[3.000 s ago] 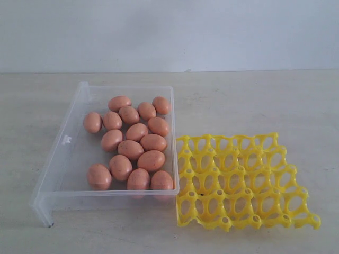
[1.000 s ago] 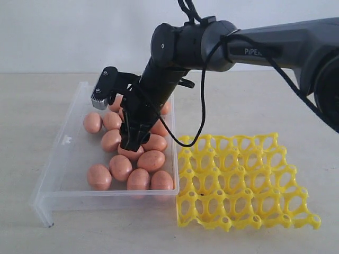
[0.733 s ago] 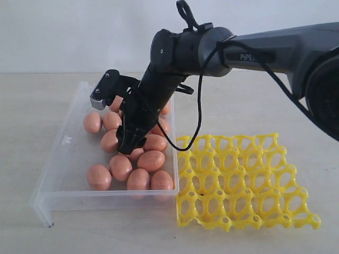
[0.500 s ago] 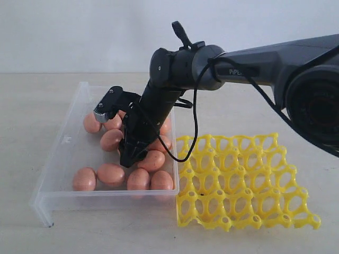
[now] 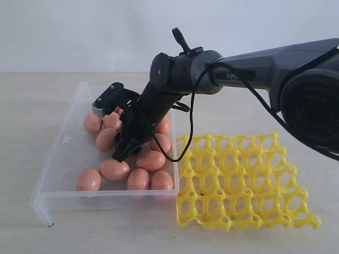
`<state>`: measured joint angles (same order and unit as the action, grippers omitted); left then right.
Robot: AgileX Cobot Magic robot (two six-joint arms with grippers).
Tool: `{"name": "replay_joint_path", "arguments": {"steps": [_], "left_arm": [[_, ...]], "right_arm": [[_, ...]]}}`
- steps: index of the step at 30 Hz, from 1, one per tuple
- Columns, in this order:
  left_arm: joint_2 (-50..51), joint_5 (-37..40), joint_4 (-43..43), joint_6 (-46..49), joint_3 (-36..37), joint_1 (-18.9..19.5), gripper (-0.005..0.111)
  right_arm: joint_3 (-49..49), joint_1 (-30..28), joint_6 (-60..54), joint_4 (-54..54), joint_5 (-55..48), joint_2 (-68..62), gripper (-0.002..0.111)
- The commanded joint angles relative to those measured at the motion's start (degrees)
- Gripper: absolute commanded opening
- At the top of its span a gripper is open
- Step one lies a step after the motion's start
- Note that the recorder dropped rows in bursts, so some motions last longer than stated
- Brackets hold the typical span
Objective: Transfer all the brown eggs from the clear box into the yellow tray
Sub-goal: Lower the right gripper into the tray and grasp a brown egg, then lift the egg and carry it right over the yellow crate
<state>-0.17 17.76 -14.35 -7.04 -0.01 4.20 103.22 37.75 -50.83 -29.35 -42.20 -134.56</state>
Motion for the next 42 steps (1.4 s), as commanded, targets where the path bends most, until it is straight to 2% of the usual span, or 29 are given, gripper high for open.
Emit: {"name": "replay_joint_path", "arguments": {"steps": [1, 7, 10, 13, 17, 19, 20, 22, 23, 25, 26, 29, 31, 33, 35, 37, 42], "left_arm": [[0.17, -0.18, -0.1, -0.21, 0.01, -0.22, -0.004], [0.17, -0.18, -0.1, -0.21, 0.01, -0.22, -0.004], [0.17, -0.18, -0.1, -0.21, 0.01, -0.22, -0.004], [0.17, -0.18, -0.1, -0.21, 0.01, -0.22, -0.004], [0.17, -0.18, -0.1, -0.21, 0.01, -0.22, -0.004], [0.17, -0.18, -0.1, -0.21, 0.01, -0.22, -0.004], [0.17, -0.18, -0.1, -0.21, 0.01, -0.22, -0.004], [0.17, -0.18, -0.1, -0.21, 0.01, -0.22, -0.004], [0.17, -0.18, -0.1, -0.21, 0.01, -0.22, -0.004], [0.17, -0.18, -0.1, -0.21, 0.01, -0.22, -0.004], [0.17, -0.18, -0.1, -0.21, 0.01, -0.22, -0.004], [0.17, -0.18, -0.1, -0.21, 0.01, -0.22, -0.004], [0.17, -0.18, -0.1, -0.21, 0.01, -0.22, -0.004], [0.17, -0.29, -0.1, -0.21, 0.01, -0.22, -0.004], [0.17, -0.29, -0.1, -0.21, 0.01, -0.22, -0.004], [0.17, -0.29, -0.1, -0.21, 0.01, -0.22, -0.004], [0.17, -0.29, -0.1, -0.21, 0.01, -0.22, -0.004]], "right_arm": [[0.15, 0.11, 1.45, -3.14, 0.25, 2.69, 0.0], [-0.5, 0.11, 15.47, -3.14, 2.61, 6.98, -0.001], [-6.71, 0.31, 19.66, -3.51, 11.43, 12.38, -0.001], [-19.78, 1.36, 21.62, -3.51, 30.7, 21.54, -0.001], [-42.1, 2.94, 22.75, -3.55, 66.54, 32.87, -0.001], [-49.88, 2.8, 25.61, -4.61, 81.99, 34.77, -0.001], [-53.37, 2.41, 28.01, -6.49, 93.19, 34.92, -0.001], [-58.15, 0.95, 34.51, -8.01, 105.73, 34.23, -0.001], [-59.39, -1.19, 39.46, -6.9, 108.54, 33.76, -0.001], [-59.04, -10.91, 56.48, 12.48, 100.31, 32.55, -0.001], [-55.78, -19.47, 73.45, 40.32, 96.32, 30.65, -0.001], [-45.33, -31.17, 102.75, 84.99, 100.93, 26.29, -0.001], [-38.57, -36.76, 117.74, 103.98, 107.32, 23.4, -0.001], [-34.17, -41.36, 126.66, 117.56, 112.17, 20.21, -0.001], [-33.93, -41.86, 128.89, 126.49, 112.17, 18.71, -0.001], [-33.93, -40.03, 128.89, 129.3, 112.17, 16.75, -0.001], [-33.93, -34.53, 123.84, 128.16, 112.17, 13.86, -0.001]]}}
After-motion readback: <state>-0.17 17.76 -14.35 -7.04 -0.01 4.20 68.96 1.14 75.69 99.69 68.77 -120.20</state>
